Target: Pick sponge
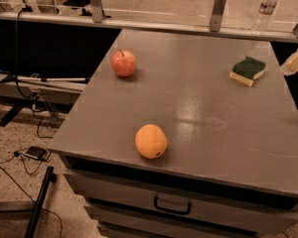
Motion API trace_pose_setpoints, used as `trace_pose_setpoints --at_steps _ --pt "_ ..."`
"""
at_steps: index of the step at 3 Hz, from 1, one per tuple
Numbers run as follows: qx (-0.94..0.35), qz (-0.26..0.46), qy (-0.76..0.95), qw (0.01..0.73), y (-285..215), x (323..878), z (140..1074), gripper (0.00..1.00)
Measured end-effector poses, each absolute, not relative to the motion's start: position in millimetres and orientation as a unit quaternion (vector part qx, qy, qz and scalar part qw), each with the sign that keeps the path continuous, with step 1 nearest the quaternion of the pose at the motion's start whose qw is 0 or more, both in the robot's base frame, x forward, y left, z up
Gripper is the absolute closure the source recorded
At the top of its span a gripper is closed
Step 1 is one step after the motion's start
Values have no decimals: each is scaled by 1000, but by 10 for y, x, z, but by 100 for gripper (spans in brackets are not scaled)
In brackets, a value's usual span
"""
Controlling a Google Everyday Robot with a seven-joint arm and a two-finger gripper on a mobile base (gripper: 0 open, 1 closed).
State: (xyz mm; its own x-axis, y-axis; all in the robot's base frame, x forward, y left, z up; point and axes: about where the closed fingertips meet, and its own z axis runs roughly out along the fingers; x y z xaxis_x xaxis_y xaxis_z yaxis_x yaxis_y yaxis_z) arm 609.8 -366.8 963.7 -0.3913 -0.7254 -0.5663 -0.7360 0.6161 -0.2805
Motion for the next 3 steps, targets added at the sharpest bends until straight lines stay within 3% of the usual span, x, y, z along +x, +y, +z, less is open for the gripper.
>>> trace_pose_setpoints --at_steps 2,3 --pt "-404 72 815 410 -3861 6448 9415 0" --pt "-407 63 800 436 -3851 6621 9365 0"
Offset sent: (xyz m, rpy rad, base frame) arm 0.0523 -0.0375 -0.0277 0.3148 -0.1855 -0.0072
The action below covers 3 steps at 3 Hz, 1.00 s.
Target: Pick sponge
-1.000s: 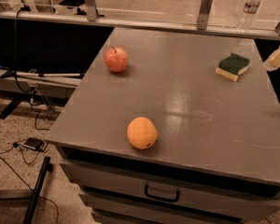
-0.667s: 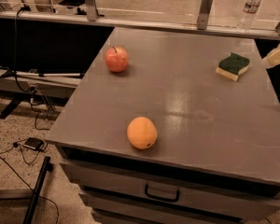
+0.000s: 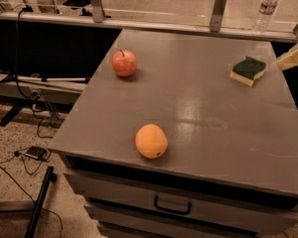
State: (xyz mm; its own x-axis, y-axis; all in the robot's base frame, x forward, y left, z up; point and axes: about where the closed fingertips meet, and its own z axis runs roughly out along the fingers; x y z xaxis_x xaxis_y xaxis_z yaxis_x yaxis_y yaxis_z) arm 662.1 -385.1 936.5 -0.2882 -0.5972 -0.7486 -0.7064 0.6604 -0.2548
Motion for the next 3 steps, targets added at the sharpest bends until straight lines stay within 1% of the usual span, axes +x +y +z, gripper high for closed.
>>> trace_pose_setpoints --at_steps 1,3 --pt "-403 71 800 439 -3841 6629 9353 0" --pt "-361 152 801 452 -3687 6730 9209 0"
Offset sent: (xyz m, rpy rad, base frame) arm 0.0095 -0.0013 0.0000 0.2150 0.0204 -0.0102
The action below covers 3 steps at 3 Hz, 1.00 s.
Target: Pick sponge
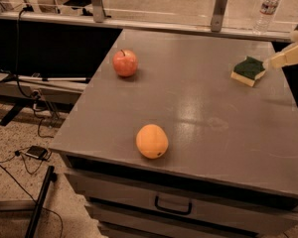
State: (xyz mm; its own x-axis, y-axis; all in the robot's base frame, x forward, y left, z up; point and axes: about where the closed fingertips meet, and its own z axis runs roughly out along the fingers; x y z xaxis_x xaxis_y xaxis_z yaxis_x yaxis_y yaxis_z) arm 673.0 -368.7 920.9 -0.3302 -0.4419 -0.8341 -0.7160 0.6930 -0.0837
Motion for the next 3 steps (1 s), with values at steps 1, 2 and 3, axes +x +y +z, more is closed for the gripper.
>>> trace_pose_setpoints --at_steps 1,2,3 --pt "-361 173 799 450 -3599 6763 9083 0" --pt "-385 177 790 443 -3502 6780 8879 0" --pt "-400 175 788 435 -3472 6806 8668 0"
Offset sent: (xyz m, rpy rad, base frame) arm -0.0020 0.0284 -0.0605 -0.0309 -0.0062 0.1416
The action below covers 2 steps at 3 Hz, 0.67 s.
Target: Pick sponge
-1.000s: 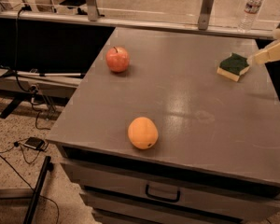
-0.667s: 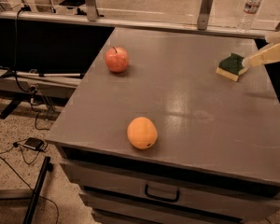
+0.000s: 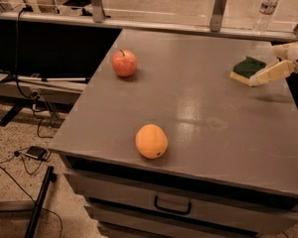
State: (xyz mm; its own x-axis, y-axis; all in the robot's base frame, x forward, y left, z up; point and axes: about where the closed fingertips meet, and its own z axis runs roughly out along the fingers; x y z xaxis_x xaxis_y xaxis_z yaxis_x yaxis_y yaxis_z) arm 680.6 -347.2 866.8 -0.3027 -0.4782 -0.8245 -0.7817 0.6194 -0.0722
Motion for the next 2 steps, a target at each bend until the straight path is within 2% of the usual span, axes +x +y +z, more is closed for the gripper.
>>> trace_pose_setpoints --at_steps 1,2 --pt "-404 174 792 423 -3437 6846 8480 0" --pt "-404 175 796 415 -3406 6875 8356 16"
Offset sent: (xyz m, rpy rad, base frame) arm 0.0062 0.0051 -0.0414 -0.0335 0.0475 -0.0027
